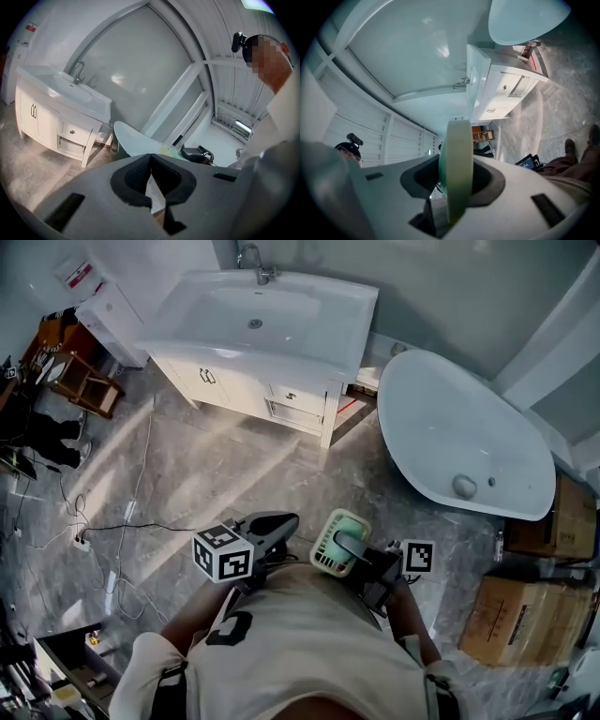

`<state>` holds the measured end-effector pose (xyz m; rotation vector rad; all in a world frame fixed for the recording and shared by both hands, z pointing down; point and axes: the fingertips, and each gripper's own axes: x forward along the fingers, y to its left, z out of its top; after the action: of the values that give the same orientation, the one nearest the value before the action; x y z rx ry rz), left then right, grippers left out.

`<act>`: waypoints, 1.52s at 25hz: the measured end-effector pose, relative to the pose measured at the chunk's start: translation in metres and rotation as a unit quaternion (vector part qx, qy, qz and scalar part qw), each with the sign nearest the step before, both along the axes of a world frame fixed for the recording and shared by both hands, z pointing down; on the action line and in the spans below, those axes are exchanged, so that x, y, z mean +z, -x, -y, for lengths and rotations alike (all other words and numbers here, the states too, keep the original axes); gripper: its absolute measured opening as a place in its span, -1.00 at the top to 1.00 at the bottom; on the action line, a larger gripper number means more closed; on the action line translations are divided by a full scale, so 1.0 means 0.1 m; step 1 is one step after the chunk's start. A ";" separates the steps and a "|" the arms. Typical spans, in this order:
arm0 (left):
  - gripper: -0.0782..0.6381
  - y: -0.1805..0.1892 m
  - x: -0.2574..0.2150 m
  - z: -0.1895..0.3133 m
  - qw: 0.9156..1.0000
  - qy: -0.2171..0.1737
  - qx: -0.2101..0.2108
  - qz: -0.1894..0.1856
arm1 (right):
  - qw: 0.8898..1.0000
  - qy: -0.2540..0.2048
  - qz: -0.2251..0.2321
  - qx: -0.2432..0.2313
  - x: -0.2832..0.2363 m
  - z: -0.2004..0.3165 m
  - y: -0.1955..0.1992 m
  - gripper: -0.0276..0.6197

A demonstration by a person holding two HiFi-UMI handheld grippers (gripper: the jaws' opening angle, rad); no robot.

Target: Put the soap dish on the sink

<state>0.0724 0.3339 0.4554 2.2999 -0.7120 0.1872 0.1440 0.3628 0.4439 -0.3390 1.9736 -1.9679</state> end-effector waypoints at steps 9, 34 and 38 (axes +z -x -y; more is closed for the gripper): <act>0.73 0.07 0.03 -0.03 0.999 0.001 -0.049 0.011 | 0.999 -0.016 0.003 -0.033 -0.01 0.04 0.05 0.45; 0.73 1.20 0.07 0.97 0.999 0.005 -0.030 -0.042 | 0.999 -0.016 -0.043 -0.009 -0.02 0.96 1.14 0.46; 0.73 1.37 0.07 1.06 0.999 0.004 -0.027 -0.042 | 0.999 -0.008 -0.044 -0.008 0.00 1.05 1.32 0.46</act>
<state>-0.0650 0.2279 0.4626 2.2641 -0.7288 0.0681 0.0124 0.2575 0.4442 -0.4135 2.0518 -1.9765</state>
